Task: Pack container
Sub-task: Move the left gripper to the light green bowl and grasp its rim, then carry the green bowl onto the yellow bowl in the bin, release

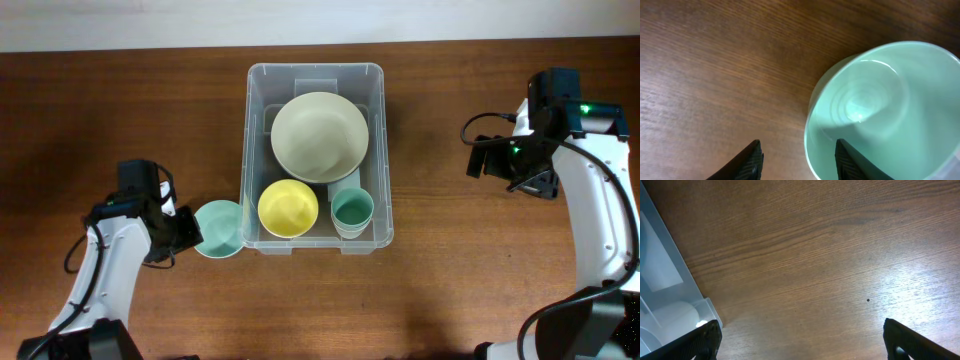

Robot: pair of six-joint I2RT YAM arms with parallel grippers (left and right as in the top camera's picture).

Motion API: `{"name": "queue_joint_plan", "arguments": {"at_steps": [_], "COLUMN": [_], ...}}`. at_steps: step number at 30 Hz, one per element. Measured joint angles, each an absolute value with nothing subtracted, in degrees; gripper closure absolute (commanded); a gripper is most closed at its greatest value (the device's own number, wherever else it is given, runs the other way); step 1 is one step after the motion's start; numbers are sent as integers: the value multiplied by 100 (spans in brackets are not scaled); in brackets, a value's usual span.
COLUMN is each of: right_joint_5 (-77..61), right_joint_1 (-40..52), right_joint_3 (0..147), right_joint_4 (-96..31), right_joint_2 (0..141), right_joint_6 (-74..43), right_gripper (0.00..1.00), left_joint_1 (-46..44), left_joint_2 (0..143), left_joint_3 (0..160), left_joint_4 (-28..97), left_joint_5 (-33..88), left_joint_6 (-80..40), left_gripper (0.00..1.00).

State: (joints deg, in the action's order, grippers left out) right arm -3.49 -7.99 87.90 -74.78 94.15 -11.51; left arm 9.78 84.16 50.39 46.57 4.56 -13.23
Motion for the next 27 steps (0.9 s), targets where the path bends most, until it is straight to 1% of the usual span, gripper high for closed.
{"name": "queue_joint_plan", "arguments": {"at_steps": [10, 13, 15, 17, 20, 21, 22, 27], "right_joint_5": [-349, -349, -349, -349, -349, -349, -349, -349], "right_joint_1": [-799, -799, -799, -799, -799, -799, -799, -799], "right_joint_3": [8790, 8790, 8790, 8790, 8790, 8790, 8790, 8790], "right_joint_4": [-7476, -7474, -7476, -7476, -7476, -7476, -7474, -7474], "right_joint_2": [9413, 9413, 9413, 9413, 9413, 9413, 9415, 9415], "right_joint_6": [-1142, -1135, -1140, -1138, -1135, -1140, -1138, -1135], "right_gripper": [1, 1, 1, 1, 1, 1, 1, 1], "left_joint_1": [978, 978, 978, 978, 978, 978, 978, 978], "left_joint_2": [9043, 9244, 9299, 9332, 9334, 9334, 9334, 9334], "left_joint_3": [4932, 4930, 4928, 4928, 4928, 4928, 4928, 4939], "left_joint_4": [4082, 3966, 3913, 3859, 3782, 3780, 3778, 3771], "left_joint_5": [534, 569, 596, 661, 779, 805, 847, 897], "left_joint_6": [-1326, -1326, -1323, -1310, -1315, -1299, -1321, -1321], "left_gripper": [50, 52, 59, 69, 87, 98, 99, 99]}}
